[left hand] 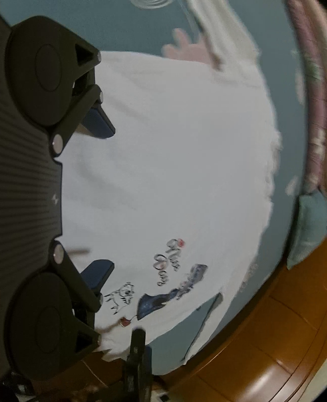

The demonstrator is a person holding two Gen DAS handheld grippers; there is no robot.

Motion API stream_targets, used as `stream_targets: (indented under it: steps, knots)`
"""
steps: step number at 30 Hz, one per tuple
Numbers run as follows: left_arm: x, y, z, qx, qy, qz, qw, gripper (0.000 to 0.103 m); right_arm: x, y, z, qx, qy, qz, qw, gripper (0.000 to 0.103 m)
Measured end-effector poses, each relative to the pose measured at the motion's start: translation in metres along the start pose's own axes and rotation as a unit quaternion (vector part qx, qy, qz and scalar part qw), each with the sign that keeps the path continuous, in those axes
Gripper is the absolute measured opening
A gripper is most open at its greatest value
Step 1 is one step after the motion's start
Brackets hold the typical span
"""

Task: Fold clothes

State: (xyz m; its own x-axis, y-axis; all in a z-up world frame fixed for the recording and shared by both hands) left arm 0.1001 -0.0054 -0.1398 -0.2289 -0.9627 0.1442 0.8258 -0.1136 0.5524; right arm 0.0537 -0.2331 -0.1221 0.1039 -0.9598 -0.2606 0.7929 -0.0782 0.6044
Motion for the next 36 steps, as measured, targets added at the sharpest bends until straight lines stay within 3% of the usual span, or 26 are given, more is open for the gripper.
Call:
stream_targets:
  steps: [7, 11, 14, 18, 24, 27, 30, 34, 36]
  knots:
    - [-0.025, -0.004, 0.007, 0.003, -0.016, 0.059, 0.9981, 0.102, -0.038, 0.021, 0.024, 0.024, -0.001, 0.049, 0.999, 0.103]
    - [-0.042, -0.007, 0.019, 0.014, -0.011, 0.098, 0.995, 0.102, -0.073, 0.039, 0.004, 0.028, 0.018, 0.122, 0.992, 0.103]
    - [-0.052, -0.01, 0.033, 0.021, 0.003, 0.105, 0.9942, 0.102, -0.087, 0.049, -0.024, 0.018, 0.041, 0.139, 0.989, 0.103]
    - [-0.055, -0.003, 0.042, 0.025, 0.032, 0.093, 0.9949, 0.102, -0.098, 0.057, -0.062, 0.011, 0.061, 0.158, 0.985, 0.103]
    - [-0.041, 0.002, 0.024, 0.014, 0.052, 0.088, 0.9947, 0.102, -0.098, 0.05, -0.112, -0.014, 0.075, 0.186, 0.98, 0.103]
    - [-0.033, -0.007, 0.009, -0.008, 0.056, 0.079, 0.9952, 0.102, -0.086, 0.038, -0.118, 0.01, 0.101, 0.179, 0.979, 0.103]
    - [-0.024, -0.011, 0.008, -0.003, 0.076, 0.051, 0.9958, 0.102, -0.078, 0.03, -0.115, 0.046, 0.119, 0.176, 0.976, 0.103]
    - [-0.023, 0.003, 0.01, -0.019, 0.078, 0.059, 0.995, 0.102, -0.085, 0.036, -0.118, 0.022, 0.103, 0.179, 0.978, 0.103]
    - [-0.021, 0.02, 0.011, -0.005, 0.088, 0.055, 0.9945, 0.102, -0.085, 0.041, -0.119, 0.013, 0.105, 0.174, 0.979, 0.103]
Point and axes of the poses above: each gripper's, at about its wrist camera, not at the fingertips, and z roughly against the way its jaws point, x to its right, y to its top, the point moved 4 cm from there along -z, roughly the way its jaws point, and after that the axes turned 12 degrees about y, right-handed, at the moved point
